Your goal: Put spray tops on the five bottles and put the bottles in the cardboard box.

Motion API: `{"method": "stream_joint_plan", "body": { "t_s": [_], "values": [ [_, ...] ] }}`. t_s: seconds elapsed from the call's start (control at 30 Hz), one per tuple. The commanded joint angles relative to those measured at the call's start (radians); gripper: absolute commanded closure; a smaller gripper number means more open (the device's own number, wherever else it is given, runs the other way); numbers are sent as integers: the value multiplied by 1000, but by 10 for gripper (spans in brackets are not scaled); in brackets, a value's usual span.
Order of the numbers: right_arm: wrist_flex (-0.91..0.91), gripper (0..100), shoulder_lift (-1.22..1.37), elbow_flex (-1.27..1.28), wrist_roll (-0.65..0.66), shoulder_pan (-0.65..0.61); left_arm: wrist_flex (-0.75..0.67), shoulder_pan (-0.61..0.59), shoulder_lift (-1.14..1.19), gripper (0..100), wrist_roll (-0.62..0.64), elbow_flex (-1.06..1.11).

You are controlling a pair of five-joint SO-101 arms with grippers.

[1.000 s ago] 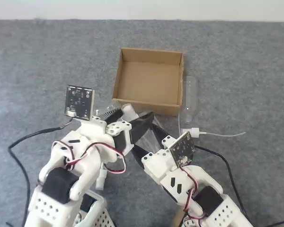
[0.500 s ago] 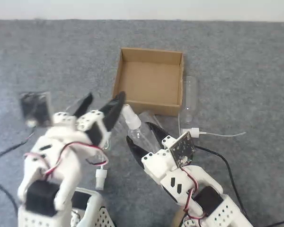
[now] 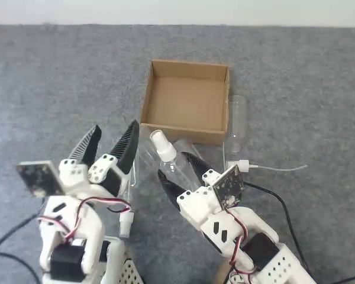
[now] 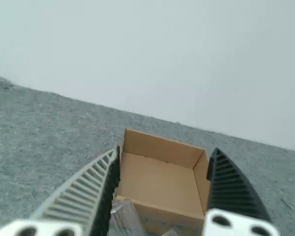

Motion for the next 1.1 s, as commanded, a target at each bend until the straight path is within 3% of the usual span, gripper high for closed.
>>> {"method": "stream_joint_plan", "body": {
  "t_s": [0.0,0.13,0.33,0.53,0.87,1.07],
  "values": [
    [-27,919,-16,20,11,16,-32,5,14,731,-38,-5],
    [-27,919,-16,20,11,12,-28,63,25,731,-52,-4],
    [-27,919,-16,20,11,12,-26,212,18,732,-176,39],
    [-24,919,-16,20,11,13,-2,273,18,732,-215,35],
    [-18,919,-13,20,11,18,32,232,17,732,-207,-81],
    [-15,919,-13,20,11,18,72,80,17,732,-124,-168]
  ]
}}
